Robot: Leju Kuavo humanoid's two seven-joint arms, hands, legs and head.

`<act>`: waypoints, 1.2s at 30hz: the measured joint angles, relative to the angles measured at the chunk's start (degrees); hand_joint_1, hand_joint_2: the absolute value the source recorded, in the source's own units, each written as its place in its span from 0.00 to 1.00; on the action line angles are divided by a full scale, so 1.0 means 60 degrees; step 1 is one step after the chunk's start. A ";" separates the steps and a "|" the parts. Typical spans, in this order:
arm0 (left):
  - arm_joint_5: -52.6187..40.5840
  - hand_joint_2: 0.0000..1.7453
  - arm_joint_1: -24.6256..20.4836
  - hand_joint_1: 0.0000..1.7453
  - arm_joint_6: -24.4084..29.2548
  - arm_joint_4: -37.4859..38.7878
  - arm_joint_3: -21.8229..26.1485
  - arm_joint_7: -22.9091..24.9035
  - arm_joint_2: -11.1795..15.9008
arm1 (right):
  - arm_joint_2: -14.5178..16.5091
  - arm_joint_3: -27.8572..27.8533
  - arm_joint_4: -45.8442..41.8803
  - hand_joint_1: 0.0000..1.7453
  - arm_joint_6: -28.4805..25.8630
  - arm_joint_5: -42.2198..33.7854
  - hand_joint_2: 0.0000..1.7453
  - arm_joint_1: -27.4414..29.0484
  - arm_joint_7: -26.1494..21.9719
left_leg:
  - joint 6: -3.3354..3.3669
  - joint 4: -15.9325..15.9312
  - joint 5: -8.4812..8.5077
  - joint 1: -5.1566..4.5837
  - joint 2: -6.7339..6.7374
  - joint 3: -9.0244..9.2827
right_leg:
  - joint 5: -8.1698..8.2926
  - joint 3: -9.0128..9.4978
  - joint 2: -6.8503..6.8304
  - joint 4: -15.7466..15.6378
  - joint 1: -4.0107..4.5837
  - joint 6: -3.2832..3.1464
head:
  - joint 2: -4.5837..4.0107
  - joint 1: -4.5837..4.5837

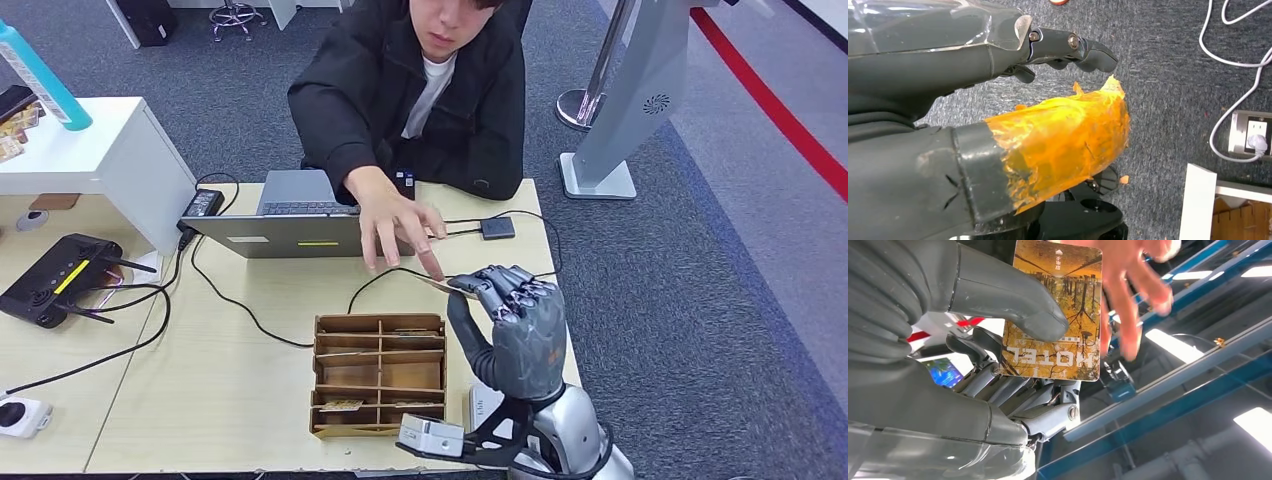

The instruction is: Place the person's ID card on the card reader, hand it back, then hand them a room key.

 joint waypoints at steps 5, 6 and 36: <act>-0.0019 0.00 -0.0001 0.00 -0.0004 0.0000 -0.0066 0.0031 -0.0005 | 0.0071 0.0162 0.0338 1.00 0.0028 -0.0016 1.00 -0.0293 0.0038 | 0.0000 0.0000 0.0000 0.0000 0.0000 -0.0002 | 0.0000 0.0000 0.0000 0.0000 0.0000 0.0000 | 0.0000 0.0001; -0.0036 0.00 -0.0003 0.00 -0.0004 0.0000 -0.0105 0.0053 -0.0005 | 0.0091 0.0188 0.0431 1.00 0.0054 -0.0016 1.00 -0.0368 0.0070 | 0.0000 0.0000 0.0000 0.0000 0.0000 -0.0003 | 0.0000 0.0000 0.0001 0.0000 0.0000 0.0000 | 0.0000 0.0001; 0.0219 0.00 -0.0030 0.00 0.0197 0.0000 -0.0875 0.0676 -0.0058 | 0.0693 0.1189 0.2860 0.00 0.1596 0.0046 0.00 -0.2052 0.1244 | -0.0006 0.0001 0.0007 0.0001 0.0001 -0.0001 | 0.0008 -0.0008 0.0002 0.0002 0.0001 -0.0005 | 0.0000 0.0001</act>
